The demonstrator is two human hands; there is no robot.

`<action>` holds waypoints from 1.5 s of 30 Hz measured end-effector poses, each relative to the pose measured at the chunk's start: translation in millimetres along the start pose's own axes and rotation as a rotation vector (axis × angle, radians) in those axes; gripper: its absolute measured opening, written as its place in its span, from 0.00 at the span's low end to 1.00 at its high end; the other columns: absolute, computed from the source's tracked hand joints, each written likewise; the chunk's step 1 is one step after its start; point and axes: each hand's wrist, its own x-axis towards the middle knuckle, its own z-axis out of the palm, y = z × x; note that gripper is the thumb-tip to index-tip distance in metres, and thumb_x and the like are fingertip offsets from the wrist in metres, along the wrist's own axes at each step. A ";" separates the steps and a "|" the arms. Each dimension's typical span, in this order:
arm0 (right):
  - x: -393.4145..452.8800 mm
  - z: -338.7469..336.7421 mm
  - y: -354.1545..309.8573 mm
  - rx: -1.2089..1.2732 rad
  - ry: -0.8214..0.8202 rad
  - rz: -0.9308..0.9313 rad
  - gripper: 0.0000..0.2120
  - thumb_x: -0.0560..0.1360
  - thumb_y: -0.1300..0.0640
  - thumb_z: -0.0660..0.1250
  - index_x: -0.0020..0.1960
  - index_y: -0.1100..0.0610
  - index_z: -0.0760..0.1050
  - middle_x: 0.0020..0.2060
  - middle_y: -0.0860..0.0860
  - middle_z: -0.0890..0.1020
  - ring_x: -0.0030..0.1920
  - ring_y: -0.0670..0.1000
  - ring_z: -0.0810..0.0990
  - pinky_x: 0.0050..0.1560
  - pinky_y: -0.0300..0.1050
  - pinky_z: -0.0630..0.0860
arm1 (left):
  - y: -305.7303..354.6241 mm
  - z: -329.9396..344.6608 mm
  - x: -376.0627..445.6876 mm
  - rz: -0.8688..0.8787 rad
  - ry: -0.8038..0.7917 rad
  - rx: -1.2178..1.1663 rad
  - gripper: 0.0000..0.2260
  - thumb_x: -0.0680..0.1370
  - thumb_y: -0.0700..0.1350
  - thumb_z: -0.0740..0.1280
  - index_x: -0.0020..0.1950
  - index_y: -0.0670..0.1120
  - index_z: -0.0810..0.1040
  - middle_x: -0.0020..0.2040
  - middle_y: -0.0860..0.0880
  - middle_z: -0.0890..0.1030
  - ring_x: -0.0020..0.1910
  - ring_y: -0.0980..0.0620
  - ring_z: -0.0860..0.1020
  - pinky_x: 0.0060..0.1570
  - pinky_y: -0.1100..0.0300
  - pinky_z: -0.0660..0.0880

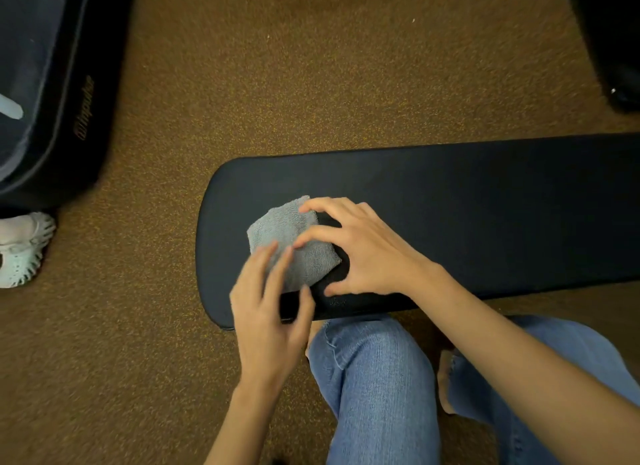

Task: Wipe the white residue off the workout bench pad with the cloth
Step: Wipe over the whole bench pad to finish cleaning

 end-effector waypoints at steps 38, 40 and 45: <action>25.7 5.0 50.5 -0.089 0.178 0.345 0.24 0.79 0.41 0.61 0.73 0.42 0.66 0.78 0.48 0.59 0.79 0.49 0.51 0.76 0.53 0.45 | -38.0 -21.7 -39.9 -0.088 -0.004 -0.087 0.12 0.78 0.41 0.65 0.58 0.37 0.81 0.66 0.44 0.77 0.70 0.47 0.72 0.63 0.44 0.74; 25.7 4.8 50.5 -0.079 0.173 0.350 0.23 0.79 0.41 0.61 0.73 0.42 0.67 0.78 0.47 0.59 0.79 0.49 0.51 0.76 0.52 0.45 | -30.8 -25.9 -40.1 -0.081 -0.024 -0.126 0.14 0.75 0.46 0.64 0.54 0.39 0.81 0.68 0.45 0.75 0.73 0.47 0.69 0.66 0.41 0.70; 26.1 6.1 48.4 -0.084 0.169 0.360 0.23 0.79 0.41 0.61 0.73 0.43 0.67 0.78 0.48 0.59 0.79 0.50 0.50 0.76 0.53 0.44 | -10.6 -10.7 -4.9 -0.199 -0.072 0.172 0.31 0.80 0.60 0.56 0.77 0.43 0.61 0.79 0.45 0.58 0.79 0.47 0.50 0.76 0.43 0.53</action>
